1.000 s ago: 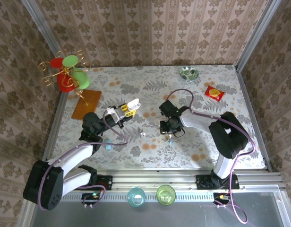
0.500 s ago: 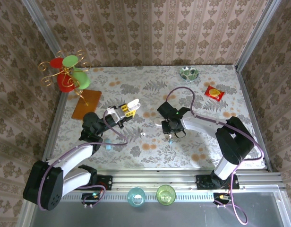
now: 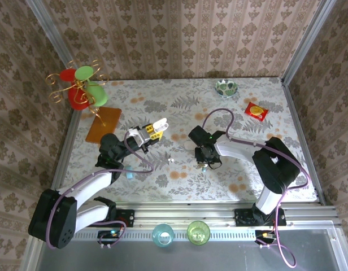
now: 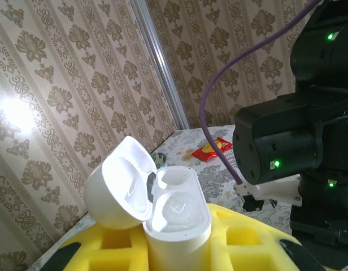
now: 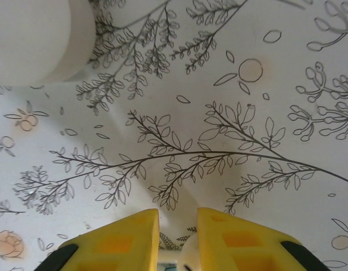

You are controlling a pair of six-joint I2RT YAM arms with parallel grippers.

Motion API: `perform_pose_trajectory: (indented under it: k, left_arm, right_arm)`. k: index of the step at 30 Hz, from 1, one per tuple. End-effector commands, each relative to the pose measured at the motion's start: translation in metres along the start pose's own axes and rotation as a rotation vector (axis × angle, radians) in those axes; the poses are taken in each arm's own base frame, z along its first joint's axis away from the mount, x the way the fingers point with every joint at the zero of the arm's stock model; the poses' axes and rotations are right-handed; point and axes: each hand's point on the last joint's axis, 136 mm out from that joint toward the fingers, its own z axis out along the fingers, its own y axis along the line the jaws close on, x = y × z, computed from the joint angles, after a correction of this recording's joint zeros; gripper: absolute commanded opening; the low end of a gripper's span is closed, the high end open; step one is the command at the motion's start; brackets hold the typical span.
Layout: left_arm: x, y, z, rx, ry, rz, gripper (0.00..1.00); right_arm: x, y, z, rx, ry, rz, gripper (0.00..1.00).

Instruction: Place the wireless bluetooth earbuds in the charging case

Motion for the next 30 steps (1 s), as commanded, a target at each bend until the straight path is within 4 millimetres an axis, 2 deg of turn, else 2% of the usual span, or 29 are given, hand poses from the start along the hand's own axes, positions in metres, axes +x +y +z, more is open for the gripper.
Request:
perform_pose_trajectory:
  k: [1, 8, 17, 26, 30]
  left_arm:
    - [-0.021, 0.003, 0.001, 0.003, -0.059, 0.046, 0.0]
    - [-0.021, 0.004, 0.002, 0.003, -0.057, 0.048, 0.0]
    - [-0.02, 0.004, 0.003, 0.006, -0.058, 0.046, 0.0]
    - [-0.02, 0.003, 0.003, 0.007, -0.069, 0.04, 0.0]
    - [-0.018, 0.004, 0.002, -0.001, -0.059, 0.042, 0.0]
  right_arm:
    - [0.005, -0.002, 0.005, 0.003, 0.041, 0.021, 0.27]
    - [0.01, -0.014, -0.003, 0.036, 0.039, 0.009, 0.35]
    - [0.029, -0.033, -0.007, 0.091, 0.076, -0.001, 0.35]
    - [0.025, -0.018, -0.005, 0.018, 0.07, 0.009, 0.21]
    - [0.013, -0.01, -0.009, -0.008, 0.023, -0.163, 0.22]
